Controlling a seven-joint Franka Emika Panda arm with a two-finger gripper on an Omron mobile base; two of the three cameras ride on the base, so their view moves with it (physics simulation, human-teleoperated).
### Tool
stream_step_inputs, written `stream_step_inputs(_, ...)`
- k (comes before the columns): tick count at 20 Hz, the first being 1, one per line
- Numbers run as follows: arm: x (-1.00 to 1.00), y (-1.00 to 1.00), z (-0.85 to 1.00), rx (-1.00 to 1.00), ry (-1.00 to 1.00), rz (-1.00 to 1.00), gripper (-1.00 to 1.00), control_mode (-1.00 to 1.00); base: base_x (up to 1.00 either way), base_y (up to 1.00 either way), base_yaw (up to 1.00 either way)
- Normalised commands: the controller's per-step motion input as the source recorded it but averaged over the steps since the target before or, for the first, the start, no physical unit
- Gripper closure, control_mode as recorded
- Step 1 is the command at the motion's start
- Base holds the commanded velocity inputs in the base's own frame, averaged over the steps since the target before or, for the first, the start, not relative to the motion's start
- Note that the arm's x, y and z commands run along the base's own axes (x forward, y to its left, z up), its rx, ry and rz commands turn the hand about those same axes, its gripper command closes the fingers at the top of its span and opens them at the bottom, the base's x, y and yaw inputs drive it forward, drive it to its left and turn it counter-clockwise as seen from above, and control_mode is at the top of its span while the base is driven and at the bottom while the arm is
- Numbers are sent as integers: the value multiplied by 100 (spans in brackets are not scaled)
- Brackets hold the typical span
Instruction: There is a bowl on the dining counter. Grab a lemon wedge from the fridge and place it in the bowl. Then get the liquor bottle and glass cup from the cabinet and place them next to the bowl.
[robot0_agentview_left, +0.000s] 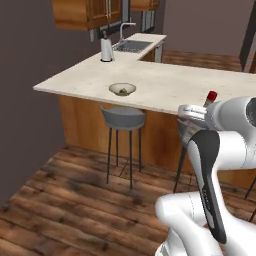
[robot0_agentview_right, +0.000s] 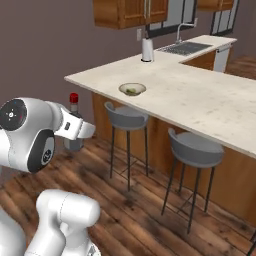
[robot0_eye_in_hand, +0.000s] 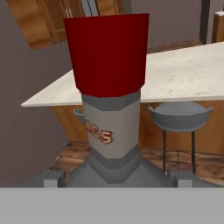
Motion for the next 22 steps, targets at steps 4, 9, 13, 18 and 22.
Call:
stream_step_inputs(4,0,0,0,0,0,0,100,100,100,73,-38)
stream_step_inputs(9,0,0,0,0,0,0,100,100,100,60,-36)
stream_step_inputs(13,0,0,0,0,0,0,100,100,100,30,-31)
stream_step_inputs(18,0,0,0,0,0,0,100,100,100,15,-25)
stream_step_inputs(22,0,0,0,0,0,0,100,100,97,0,-15)
